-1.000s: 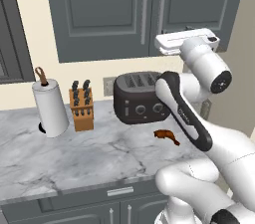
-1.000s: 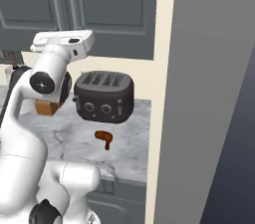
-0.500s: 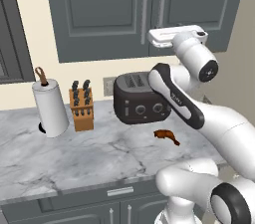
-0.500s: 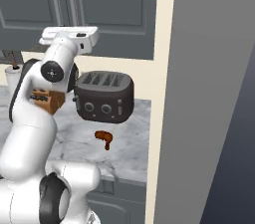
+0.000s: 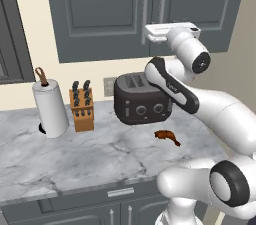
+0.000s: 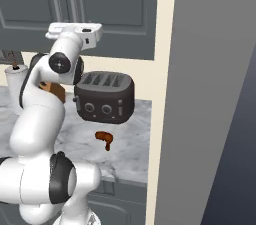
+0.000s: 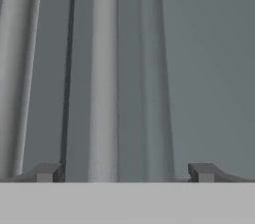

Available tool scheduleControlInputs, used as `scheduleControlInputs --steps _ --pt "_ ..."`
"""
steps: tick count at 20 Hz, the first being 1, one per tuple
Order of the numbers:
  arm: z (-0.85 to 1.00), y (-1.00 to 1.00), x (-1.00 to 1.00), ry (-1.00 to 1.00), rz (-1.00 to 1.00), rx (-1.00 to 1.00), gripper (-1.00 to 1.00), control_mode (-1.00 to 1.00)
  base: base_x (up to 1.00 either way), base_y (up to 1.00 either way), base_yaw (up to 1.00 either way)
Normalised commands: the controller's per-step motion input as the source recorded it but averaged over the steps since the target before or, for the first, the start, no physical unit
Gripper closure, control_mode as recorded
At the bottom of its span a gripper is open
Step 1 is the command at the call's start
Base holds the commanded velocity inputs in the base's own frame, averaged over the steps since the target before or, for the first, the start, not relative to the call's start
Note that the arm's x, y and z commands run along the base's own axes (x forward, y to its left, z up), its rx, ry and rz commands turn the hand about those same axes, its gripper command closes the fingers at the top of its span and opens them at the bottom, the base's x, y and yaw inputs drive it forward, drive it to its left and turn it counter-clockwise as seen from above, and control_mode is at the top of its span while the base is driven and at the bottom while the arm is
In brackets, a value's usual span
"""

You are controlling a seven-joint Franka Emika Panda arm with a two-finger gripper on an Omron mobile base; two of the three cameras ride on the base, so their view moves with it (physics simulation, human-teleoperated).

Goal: Retrieve the tupperware from the cabinet, then place the raw meat into the tupperware to avoid contamination.

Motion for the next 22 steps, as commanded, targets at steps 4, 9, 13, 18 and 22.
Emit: scheduleControlInputs --steps 4,9,13,18,22 --pt "0.00 0.11 0.53 0.04 0.01 0.01 -1.00 -1.00 0.00 0.00 0.00" --pt "-0.05 0.16 0.54 0.06 0.00 0.01 1.00 -1.00 0.00 0.00 0.00" --pt "-0.02 0.07 0.28 0.05 0.00 0.00 1.00 -1.00 0.00 0.00 0.00" --pt "-0.02 0.00 0.15 0.01 0.01 0.00 1.00 -1.00 0.00 0.00 0.00" --pt "-0.01 -0.04 0.03 0.01 0.08 0.00 1.00 -1.00 0.00 0.00 0.00"
